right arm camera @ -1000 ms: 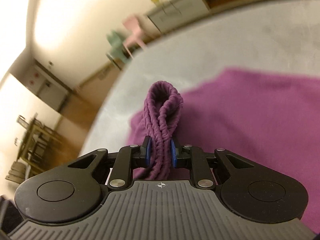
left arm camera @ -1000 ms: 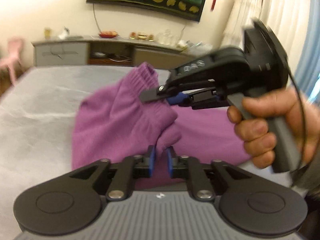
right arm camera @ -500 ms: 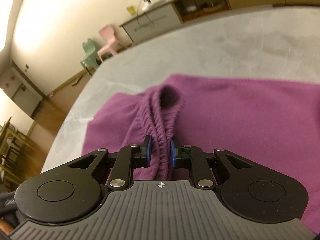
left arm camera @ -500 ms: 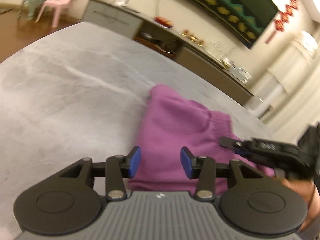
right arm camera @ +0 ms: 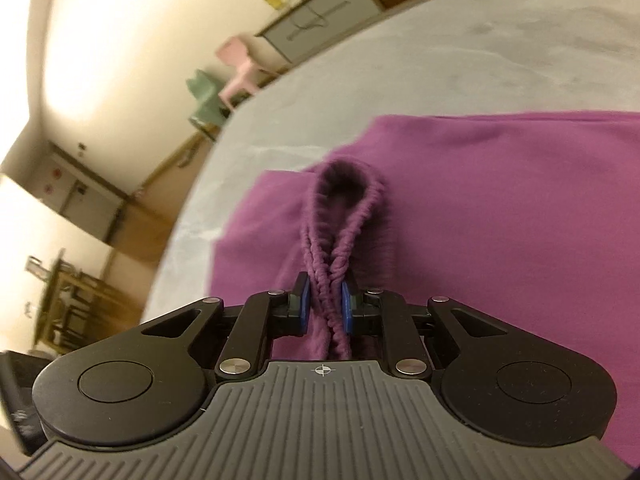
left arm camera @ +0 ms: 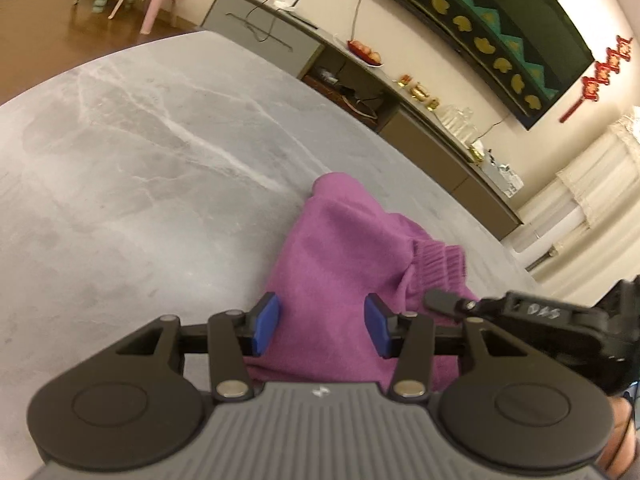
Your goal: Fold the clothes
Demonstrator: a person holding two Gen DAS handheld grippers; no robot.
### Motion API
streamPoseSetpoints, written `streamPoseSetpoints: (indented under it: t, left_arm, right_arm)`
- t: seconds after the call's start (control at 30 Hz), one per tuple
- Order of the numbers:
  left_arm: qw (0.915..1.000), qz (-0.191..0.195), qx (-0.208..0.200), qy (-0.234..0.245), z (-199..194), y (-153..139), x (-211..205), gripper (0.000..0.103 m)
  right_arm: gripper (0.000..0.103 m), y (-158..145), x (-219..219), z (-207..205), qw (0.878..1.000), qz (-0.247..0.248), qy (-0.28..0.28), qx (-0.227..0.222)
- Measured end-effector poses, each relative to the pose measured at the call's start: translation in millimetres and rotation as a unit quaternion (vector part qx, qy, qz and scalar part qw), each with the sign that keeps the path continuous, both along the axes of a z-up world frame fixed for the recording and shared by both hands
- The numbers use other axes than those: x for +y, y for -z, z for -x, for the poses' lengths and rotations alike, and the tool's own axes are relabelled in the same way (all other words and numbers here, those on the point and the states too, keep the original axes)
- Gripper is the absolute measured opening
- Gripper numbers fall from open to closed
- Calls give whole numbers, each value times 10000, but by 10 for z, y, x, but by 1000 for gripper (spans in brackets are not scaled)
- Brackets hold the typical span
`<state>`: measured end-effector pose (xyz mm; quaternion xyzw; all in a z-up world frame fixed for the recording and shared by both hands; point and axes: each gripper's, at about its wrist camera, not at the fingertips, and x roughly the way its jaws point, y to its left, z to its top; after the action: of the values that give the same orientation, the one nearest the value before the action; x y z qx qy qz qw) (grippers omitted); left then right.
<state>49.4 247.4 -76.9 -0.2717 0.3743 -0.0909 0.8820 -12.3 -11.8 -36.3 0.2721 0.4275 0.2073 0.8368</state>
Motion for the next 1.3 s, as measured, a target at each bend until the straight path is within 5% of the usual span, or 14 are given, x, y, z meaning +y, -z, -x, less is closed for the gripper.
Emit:
streamPoseSetpoints:
  t: [0.13,0.23,0.37,0.43,0.57,0.7,0.87,0.93,1.03,1.13,1.23,1.3]
  left_arm:
    - [9990,277,-50,-355,18,-29,146,46]
    - [9935,652,-440,-826,103,-145,391,46]
    - [9845,1076,-597,-1247,166,-168,659,47]
    - [9853,1138,-457,-1193,142,-127,676,47]
    - [9930,892,-271,-729,50,-105,497,47]
    - [9981,383,-268,-391,-5,-132,272,47]
    - [9989,139,-121,-436,-15,-74,226,47]
    - [9989,144,-21,-445,-24,-33,225,48]
    - [9995,-80,75,-307,-42,0,124,47]
    - [9992,-339,22,-229,-47,-31,30,47]
    - [9984,-540,43,-174,-57,-28,-46,47]
    - [9974,-706,123,-111,-68,6,-94,47]
  right_arm:
    - [11,-28,139,-46,9999,-141,-35,65]
    - [11,-236,273,-53,9952,-965,-68,166]
    - [7,-995,672,46,9841,-1409,-717,-811]
    - [7,-1004,679,3,9890,-1007,-572,-919]
    - [7,-361,512,-66,9990,342,-87,-280]
    - [8,5,411,-1,9980,639,15,-20]
    - [9,-259,416,-6,9964,632,-255,-500]
    - [20,-350,461,-18,9929,985,-363,-555]
    - [27,-540,572,71,9719,2086,-139,-1083]
    - [40,-768,787,49,9565,2379,-237,-1674]
    - [37,-888,1205,-140,9388,2575,-942,-2085]
    - [28,-797,1477,-453,9383,2596,-1472,-1747]
